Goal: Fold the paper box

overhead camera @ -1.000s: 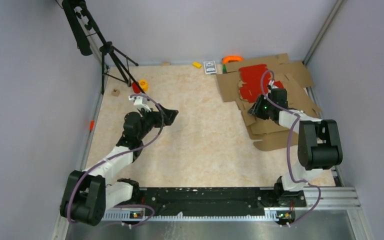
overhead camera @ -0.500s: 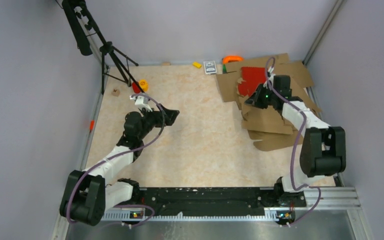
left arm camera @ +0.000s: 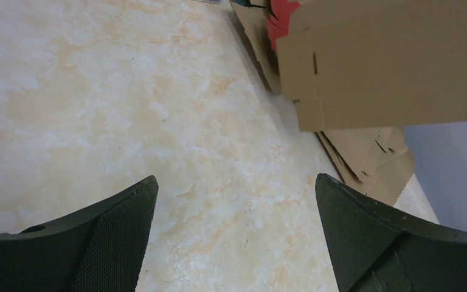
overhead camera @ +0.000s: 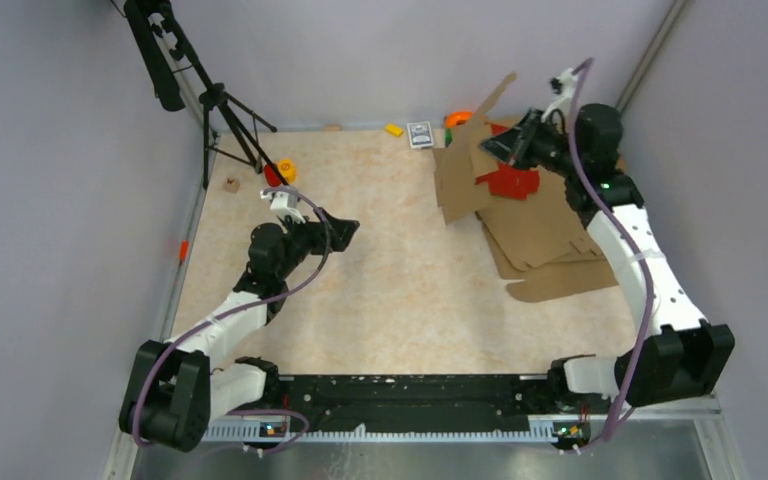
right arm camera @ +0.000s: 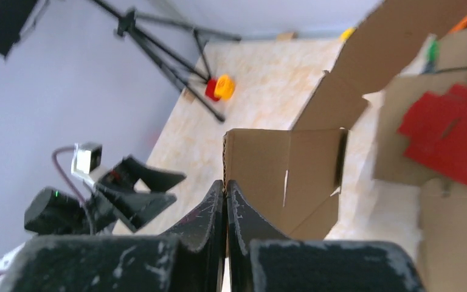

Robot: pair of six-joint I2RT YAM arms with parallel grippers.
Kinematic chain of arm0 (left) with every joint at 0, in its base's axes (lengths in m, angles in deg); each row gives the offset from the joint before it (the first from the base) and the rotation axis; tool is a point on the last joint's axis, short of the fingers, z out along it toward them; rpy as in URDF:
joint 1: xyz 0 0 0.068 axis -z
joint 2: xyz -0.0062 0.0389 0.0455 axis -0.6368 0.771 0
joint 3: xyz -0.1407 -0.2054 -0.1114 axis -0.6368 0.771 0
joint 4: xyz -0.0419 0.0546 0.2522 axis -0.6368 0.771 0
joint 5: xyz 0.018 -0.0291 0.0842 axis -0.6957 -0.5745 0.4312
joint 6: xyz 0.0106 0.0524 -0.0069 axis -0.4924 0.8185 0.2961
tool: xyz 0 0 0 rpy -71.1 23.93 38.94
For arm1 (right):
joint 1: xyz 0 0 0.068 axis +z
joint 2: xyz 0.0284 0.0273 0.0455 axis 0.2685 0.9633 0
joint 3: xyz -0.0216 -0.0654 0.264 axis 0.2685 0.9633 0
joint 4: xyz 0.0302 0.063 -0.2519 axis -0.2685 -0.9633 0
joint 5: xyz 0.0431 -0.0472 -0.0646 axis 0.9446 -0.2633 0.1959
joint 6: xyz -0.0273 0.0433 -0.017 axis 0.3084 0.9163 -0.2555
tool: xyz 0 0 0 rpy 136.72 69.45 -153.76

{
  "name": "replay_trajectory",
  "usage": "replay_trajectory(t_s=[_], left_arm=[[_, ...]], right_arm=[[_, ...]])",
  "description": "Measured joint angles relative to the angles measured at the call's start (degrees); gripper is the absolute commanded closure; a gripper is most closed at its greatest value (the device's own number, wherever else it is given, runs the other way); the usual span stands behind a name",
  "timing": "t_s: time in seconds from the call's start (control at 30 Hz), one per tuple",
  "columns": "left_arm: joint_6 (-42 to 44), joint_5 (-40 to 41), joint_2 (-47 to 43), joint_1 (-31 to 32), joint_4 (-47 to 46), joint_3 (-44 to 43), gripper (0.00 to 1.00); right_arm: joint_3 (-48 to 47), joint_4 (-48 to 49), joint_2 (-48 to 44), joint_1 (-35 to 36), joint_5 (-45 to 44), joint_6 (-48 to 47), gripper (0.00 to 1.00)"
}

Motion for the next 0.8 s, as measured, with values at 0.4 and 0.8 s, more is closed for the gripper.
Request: replay_trajectory(t_s=[0.4,0.8], left_arm=[[0.0,0.6,0.0,0.0,1.5,-0.8,0.01],[0.0,-0.2,0.7,0.3,1.9,-1.6,0.01]], right_arm=[[-4.1,-10.7,11.2,17.8,-7.3,-6.2,1.00],[-15.7,-21.1,5.2,3.8,-17.6,-11.8,1.00]])
